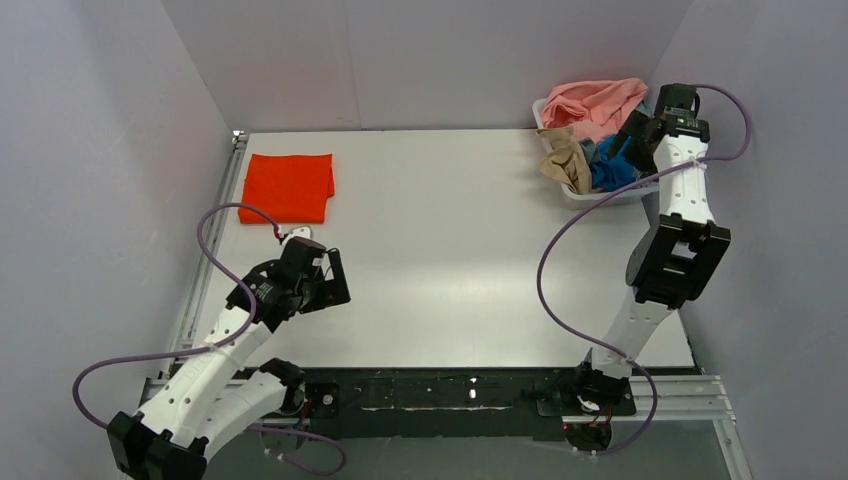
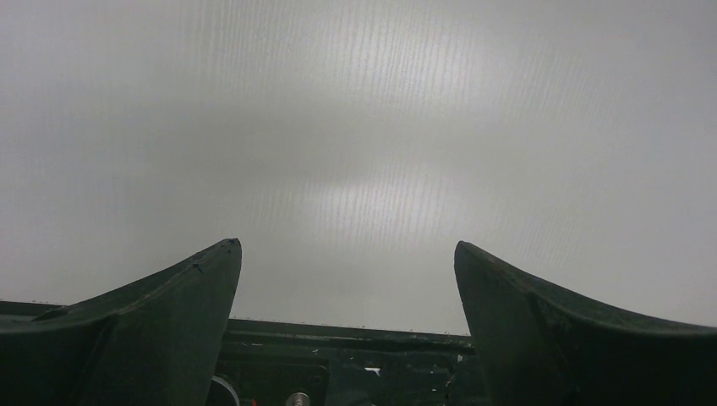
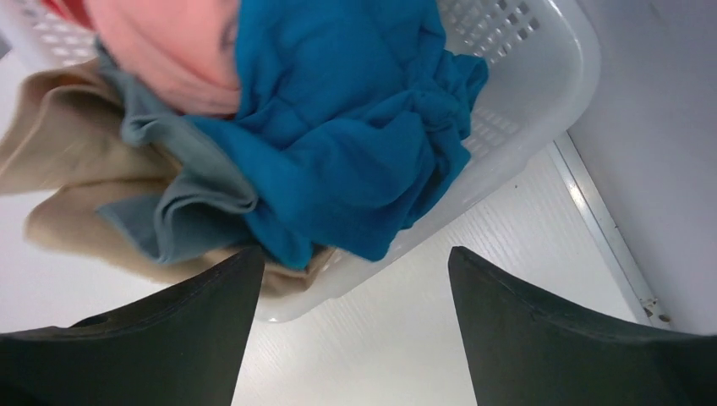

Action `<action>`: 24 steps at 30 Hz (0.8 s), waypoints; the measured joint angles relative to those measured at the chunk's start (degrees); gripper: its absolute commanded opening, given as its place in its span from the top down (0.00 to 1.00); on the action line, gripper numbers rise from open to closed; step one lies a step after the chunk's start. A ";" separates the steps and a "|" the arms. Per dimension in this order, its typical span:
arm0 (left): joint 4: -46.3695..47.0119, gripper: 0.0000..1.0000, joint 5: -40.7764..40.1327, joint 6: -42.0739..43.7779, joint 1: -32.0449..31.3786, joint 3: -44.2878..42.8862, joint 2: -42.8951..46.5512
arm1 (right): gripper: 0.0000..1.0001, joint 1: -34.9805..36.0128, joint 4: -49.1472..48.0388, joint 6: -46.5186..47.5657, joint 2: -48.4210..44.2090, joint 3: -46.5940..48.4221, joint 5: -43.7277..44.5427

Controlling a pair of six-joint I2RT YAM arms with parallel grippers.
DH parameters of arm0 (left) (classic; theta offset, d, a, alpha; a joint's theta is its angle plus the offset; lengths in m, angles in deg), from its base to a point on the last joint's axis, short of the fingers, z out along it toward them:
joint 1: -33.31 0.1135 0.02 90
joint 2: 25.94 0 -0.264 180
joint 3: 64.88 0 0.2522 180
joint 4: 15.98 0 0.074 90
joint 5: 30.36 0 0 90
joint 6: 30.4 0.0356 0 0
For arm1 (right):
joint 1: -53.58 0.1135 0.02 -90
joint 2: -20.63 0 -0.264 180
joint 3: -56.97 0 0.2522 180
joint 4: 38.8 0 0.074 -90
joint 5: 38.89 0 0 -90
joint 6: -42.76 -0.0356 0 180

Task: Fold and stack the t-shirts
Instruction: Grab crumpled tshirt from bin with the right arm

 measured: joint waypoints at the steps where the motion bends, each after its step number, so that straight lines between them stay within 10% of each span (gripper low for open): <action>1: 0.04 0.02 -0.04 0.04 0.00 0.00 -0.37 | 0.15 -0.83 0.50 -0.52 1.38 0.66 -0.37; 12: 0.09 0.02 -0.63 0.26 0.00 -0.87 -2.49 | 0.38 -2.86 -1.29 -4.72 10.60 2.05 -5.97; 16: 0.09 0.02 -0.98 0.39 0.00 -0.87 -2.49 | 0.99 -2.82 -3.34 -4.02 12.17 2.05 -10.32; 24: 0.02 0.02 -1.03 0.39 0.00 -0.87 -2.14 | 0.99 -2.86 -8.79 -4.81 8.11 -0.39 -14.97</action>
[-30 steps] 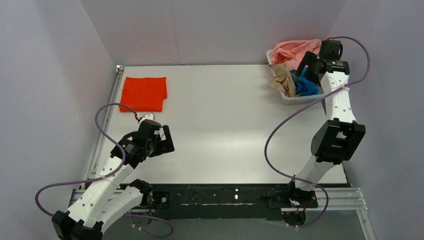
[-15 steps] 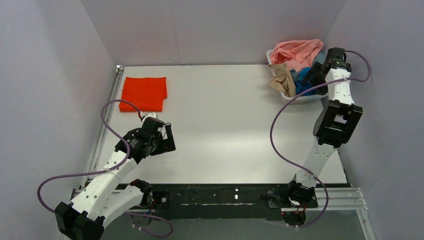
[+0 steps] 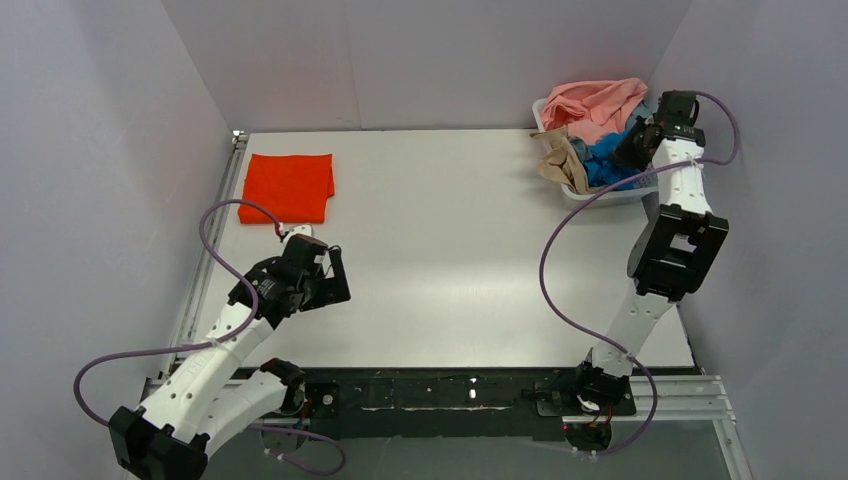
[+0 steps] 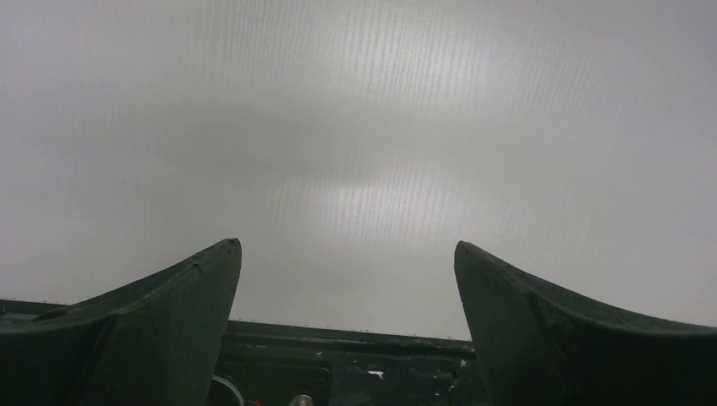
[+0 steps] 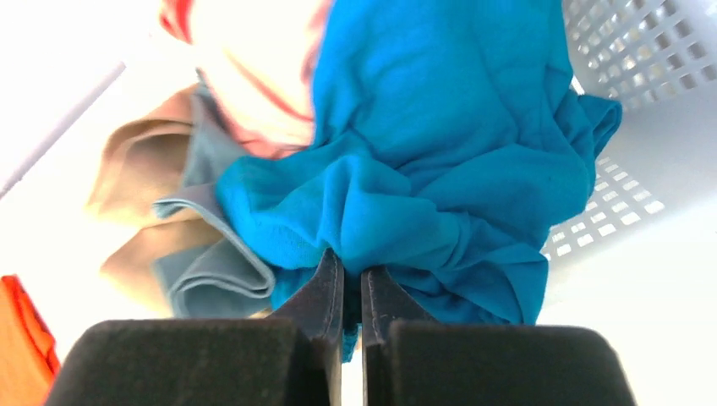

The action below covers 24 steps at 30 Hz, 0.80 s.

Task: Fold and stack the t-shirts
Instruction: Grab crumpled tshirt from bin with the right arm, then move the tshirt to the center of the board

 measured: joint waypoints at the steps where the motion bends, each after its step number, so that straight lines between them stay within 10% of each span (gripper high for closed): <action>1: -0.02 0.02 0.02 0.00 0.00 0.00 0.13 | 0.99 0.02 -0.50 -0.11 -1.73 -0.57 0.13; 12: -0.20 0.02 0.33 -0.24 0.00 0.00 1.95 | 0.99 0.00 -18.32 -4.22 -29.99 -5.55 -0.37; 24: -0.48 0.02 2.08 -2.19 0.00 0.00 4.09 | 0.99 8.57 -22.36 -12.37 -34.10 10.73 -27.87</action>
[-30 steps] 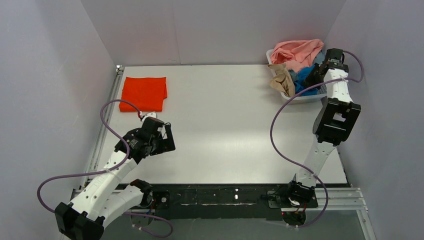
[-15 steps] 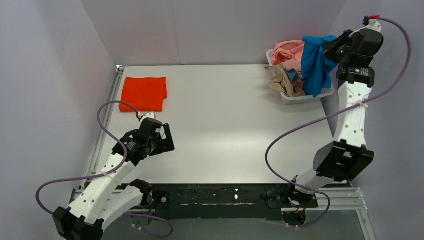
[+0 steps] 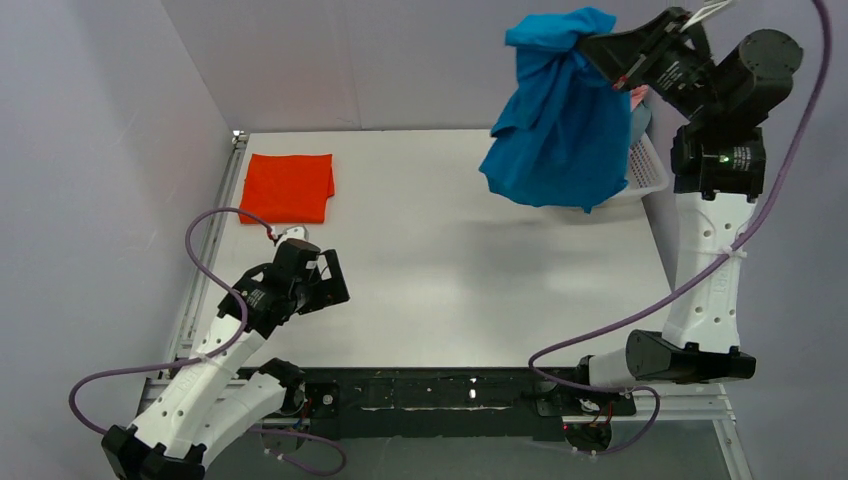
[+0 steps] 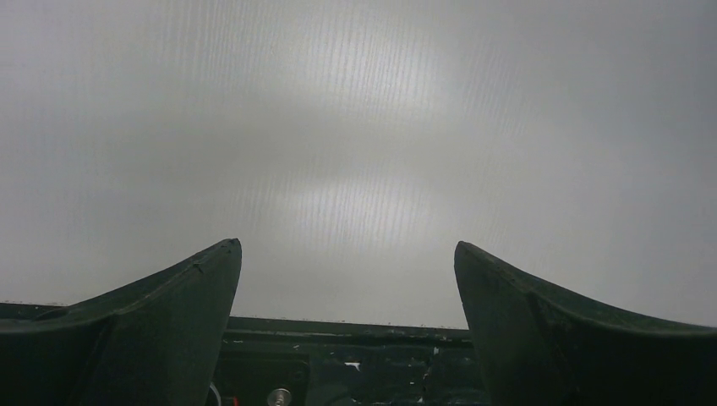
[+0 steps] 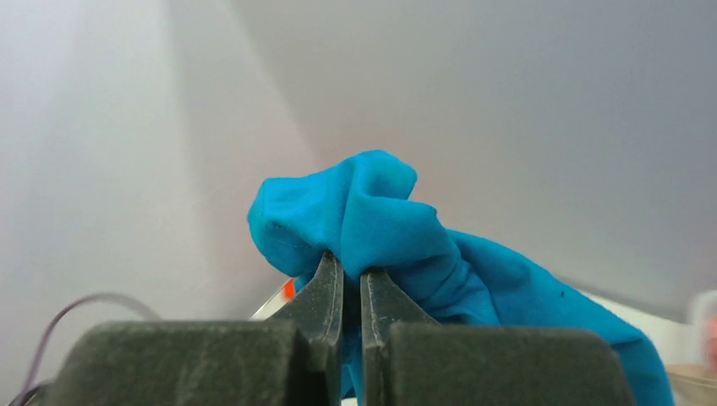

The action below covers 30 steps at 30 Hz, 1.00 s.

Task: Fold and stack the t-shirts
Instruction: Move the tshirt to the center of the board

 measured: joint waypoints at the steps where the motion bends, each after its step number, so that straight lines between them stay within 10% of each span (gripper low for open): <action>1: -0.15 0.02 0.11 -0.20 0.00 0.00 0.33 | 0.99 2.51 0.00 -0.20 -0.68 -0.87 -1.55; 11: -4.61 0.02 0.04 -2.47 0.00 0.02 6.32 | 0.95 18.67 -3.58 -1.11 -7.93 -25.40 -5.16; 19: -6.38 0.02 0.02 -3.61 0.00 0.02 4.11 | 0.29 9.94 2.36 0.46 -10.97 -55.98 12.20; 30: 0.22 0.02 4.42 -4.17 0.11 -0.13 -12.44 | 0.25 5.09 16.50 7.93 -12.31 -60.59 28.59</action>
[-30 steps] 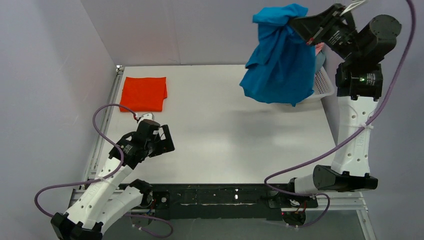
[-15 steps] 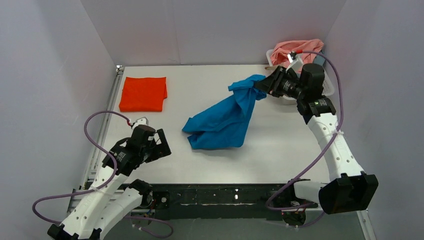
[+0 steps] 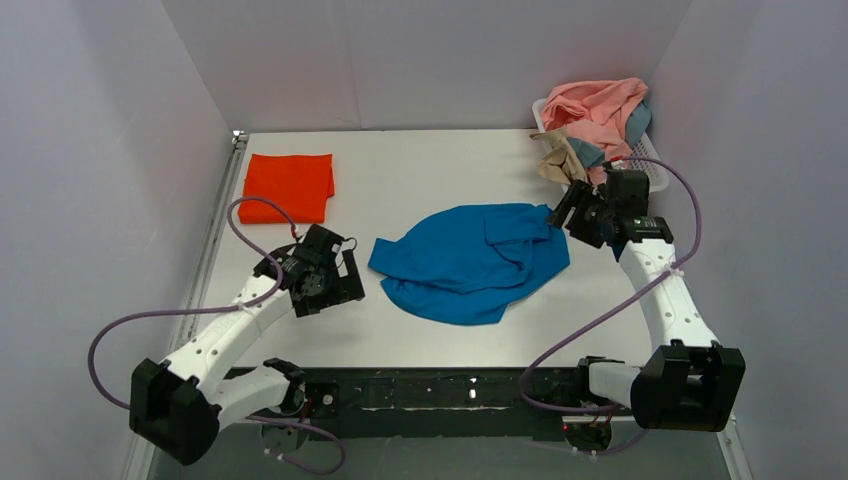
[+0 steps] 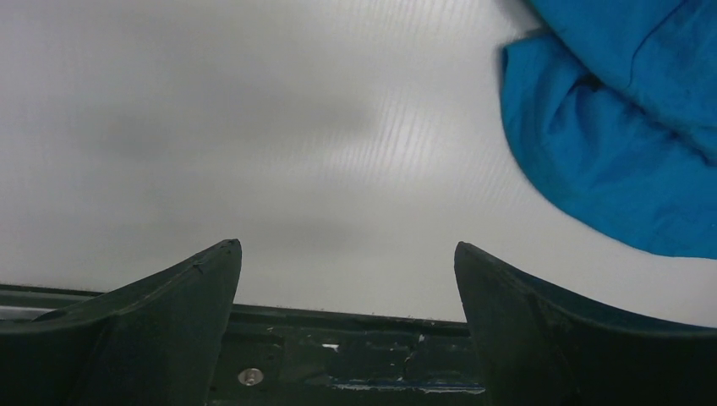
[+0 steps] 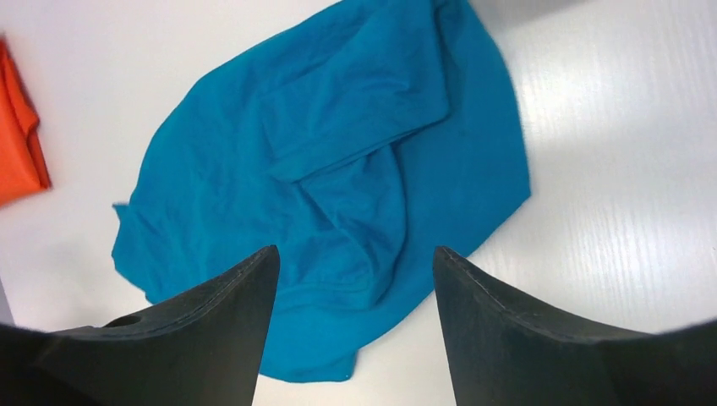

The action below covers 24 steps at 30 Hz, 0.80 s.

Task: Fold and stack the t-shirts
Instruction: Move the tshirt to the center of the board, then flatten out the tshirt

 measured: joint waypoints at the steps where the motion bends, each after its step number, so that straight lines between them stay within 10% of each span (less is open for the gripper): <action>1: 0.79 0.02 0.52 -0.09 0.24 -0.33 -1.66 | 0.25 1.29 -0.15 0.87 -1.09 -0.13 0.61; 7: 12.13 0.09 11.32 -0.50 5.20 -6.95 -20.44 | 0.26 11.54 -0.48 6.38 0.81 -0.52 4.04; 16: 24.00 0.76 26.88 -0.66 9.29 -17.90 -45.55 | 0.27 11.56 -1.18 6.64 8.66 -0.22 7.10; 17: 24.02 0.99 26.91 -0.50 9.29 -17.92 -45.62 | 0.27 11.56 -1.27 6.75 9.31 -0.15 8.00; 24: 20.87 1.00 26.82 0.31 9.29 -19.06 -44.13 | 0.27 11.56 -1.31 7.28 13.62 1.68 9.66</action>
